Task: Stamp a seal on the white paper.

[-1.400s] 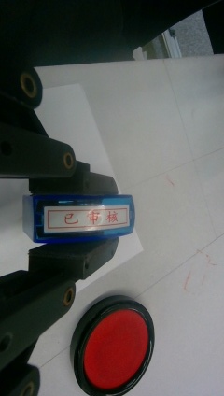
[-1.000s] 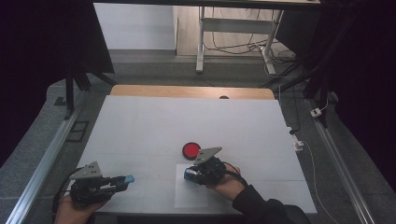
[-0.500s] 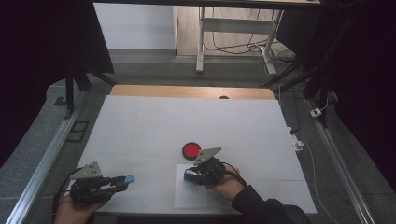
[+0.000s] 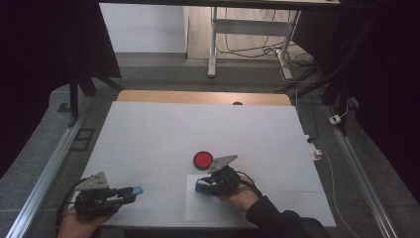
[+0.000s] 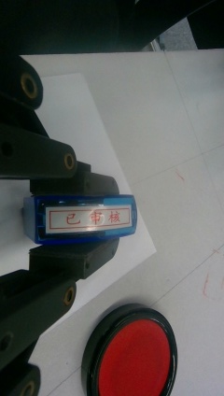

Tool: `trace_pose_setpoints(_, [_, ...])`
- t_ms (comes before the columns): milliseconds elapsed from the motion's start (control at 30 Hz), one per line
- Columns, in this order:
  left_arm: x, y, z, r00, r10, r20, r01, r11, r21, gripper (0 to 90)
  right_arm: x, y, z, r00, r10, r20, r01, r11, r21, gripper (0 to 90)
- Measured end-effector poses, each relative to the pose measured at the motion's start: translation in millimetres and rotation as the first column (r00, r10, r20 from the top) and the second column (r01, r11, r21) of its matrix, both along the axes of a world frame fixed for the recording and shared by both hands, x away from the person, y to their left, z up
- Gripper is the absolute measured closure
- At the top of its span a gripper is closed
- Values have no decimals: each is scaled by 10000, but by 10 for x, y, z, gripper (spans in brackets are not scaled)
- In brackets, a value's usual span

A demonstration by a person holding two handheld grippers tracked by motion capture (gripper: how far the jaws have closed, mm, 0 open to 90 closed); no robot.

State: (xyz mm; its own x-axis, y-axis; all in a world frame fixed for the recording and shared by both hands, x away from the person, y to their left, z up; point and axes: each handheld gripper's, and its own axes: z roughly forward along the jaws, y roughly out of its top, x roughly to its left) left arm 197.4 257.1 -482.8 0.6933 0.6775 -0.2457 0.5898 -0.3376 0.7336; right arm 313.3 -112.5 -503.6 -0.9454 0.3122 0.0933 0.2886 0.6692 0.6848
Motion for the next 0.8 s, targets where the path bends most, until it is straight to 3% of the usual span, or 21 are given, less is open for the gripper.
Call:
trace_pose_setpoints(433, [5,-5,-1,10000,-10,-5,10,10000,15,689,-94,59,23,9953,285,930,-225,9977,-643,715])
trace_pose_setpoints(633, [7,-6,-1,10000,-14,-17,14,10000,13,689,-90,58,23,9958,261,877,-205,9977,-644,715])
trace_pose_setpoints(800, [9,-2,-1,10000,-7,-26,7,10000,-7,688,-50,35,10,9988,144,478,-128,9993,-344,714])
